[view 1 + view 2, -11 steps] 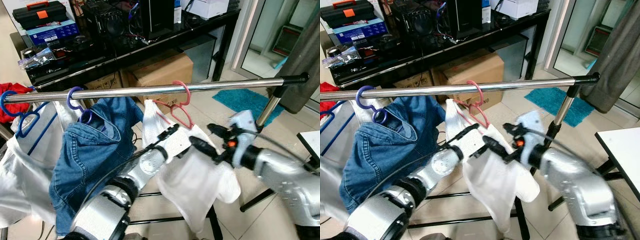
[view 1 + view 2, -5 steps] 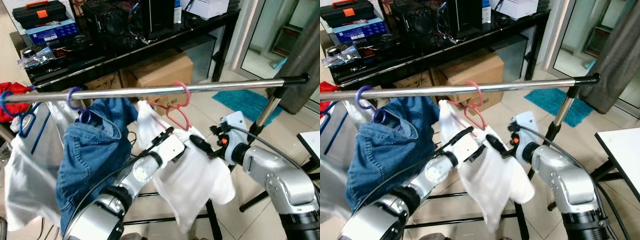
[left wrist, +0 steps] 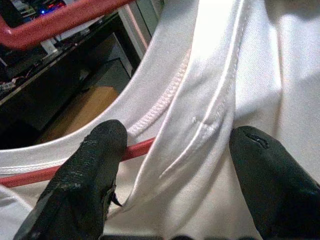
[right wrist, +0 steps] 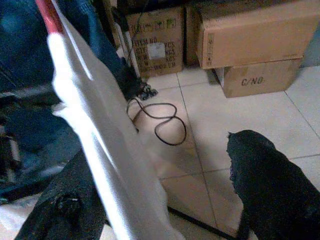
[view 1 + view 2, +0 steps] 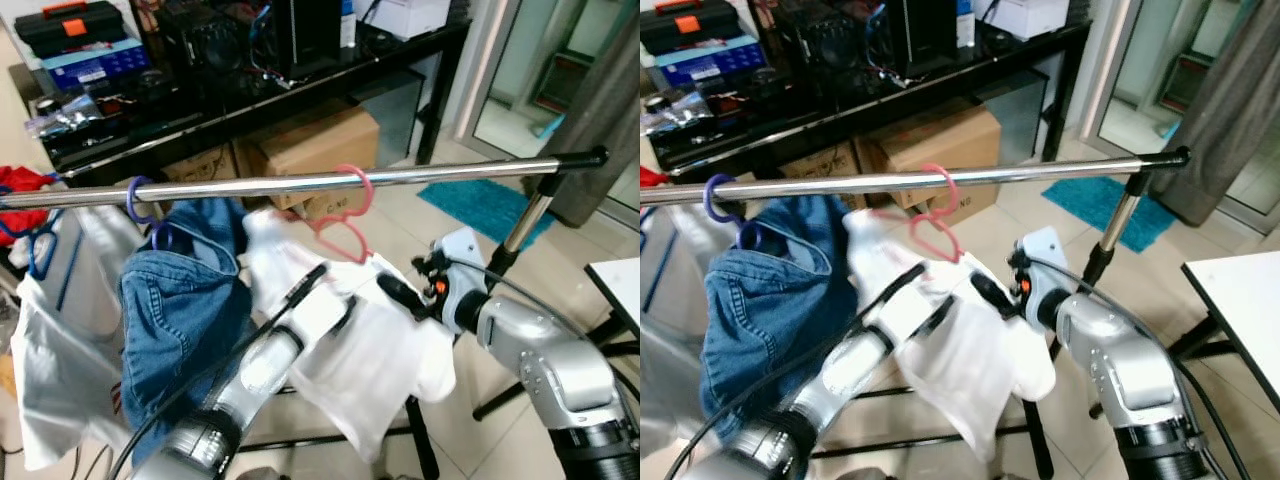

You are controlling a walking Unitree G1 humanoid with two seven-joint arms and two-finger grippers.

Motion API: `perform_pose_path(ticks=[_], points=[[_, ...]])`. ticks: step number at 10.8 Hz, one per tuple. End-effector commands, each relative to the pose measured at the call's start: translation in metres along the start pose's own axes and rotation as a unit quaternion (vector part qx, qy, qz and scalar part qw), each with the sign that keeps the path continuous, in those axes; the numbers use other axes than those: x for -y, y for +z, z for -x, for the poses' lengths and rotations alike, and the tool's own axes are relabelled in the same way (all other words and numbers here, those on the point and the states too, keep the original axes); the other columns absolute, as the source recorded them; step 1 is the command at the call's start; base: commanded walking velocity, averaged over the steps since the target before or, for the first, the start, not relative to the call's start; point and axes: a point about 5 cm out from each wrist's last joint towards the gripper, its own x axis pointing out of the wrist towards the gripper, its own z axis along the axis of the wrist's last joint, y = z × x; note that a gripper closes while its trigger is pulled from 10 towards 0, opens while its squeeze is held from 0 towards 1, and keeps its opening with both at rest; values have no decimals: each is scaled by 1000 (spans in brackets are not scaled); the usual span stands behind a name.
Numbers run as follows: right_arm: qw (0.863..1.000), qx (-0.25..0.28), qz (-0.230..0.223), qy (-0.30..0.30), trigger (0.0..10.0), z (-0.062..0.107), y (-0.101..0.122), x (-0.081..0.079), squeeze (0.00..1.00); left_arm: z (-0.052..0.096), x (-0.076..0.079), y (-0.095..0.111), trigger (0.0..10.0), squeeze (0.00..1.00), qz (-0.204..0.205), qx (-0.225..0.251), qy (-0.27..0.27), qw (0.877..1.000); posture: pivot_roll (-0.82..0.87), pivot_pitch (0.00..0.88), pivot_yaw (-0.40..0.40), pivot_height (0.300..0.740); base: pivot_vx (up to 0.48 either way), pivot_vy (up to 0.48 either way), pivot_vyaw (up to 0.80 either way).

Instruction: Hang hanger

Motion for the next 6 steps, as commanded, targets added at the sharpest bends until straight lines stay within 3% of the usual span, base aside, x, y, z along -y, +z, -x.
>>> perform_pose_path(ticks=[1,6], points=[[1000,-3,11,-3,0,-1,-3,1,0,17,-1,-18,10000,0,25,-38,9,999,21,0,25,740,0,0,0],[999,52,13,-3,0,-5,10,2,0,42,-17,-10,10000,0,65,-7,67,996,45,0,18,740,0,0,0]])
